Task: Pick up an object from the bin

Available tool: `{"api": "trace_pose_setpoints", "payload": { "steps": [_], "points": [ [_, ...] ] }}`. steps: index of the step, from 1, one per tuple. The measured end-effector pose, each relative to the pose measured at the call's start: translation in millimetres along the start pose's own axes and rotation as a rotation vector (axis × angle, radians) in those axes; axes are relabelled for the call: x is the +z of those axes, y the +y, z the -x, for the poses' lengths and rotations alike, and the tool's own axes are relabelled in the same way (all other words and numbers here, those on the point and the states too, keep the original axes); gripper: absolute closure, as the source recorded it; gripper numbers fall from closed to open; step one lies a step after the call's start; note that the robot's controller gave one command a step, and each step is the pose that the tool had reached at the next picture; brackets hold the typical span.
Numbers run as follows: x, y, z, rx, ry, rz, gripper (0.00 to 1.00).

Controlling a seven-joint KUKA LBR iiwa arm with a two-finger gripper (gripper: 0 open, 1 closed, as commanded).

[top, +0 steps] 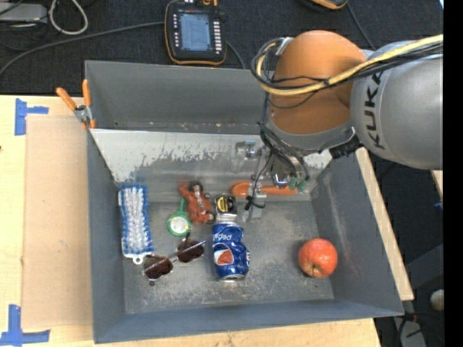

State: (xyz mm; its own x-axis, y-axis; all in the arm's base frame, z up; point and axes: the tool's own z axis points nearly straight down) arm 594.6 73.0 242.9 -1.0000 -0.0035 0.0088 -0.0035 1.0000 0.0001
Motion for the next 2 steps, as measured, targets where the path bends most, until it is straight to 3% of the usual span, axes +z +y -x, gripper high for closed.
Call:
{"api": "trace_pose_setpoints", "payload": {
  "steps": [1,2],
  "points": [
    [-5.2,-0.6,1.2,0.002,-0.008,0.001,0.00],
    [73.1,-0.5,-25.3,0.134,-0.006,0.001,0.00]
  ]
}}
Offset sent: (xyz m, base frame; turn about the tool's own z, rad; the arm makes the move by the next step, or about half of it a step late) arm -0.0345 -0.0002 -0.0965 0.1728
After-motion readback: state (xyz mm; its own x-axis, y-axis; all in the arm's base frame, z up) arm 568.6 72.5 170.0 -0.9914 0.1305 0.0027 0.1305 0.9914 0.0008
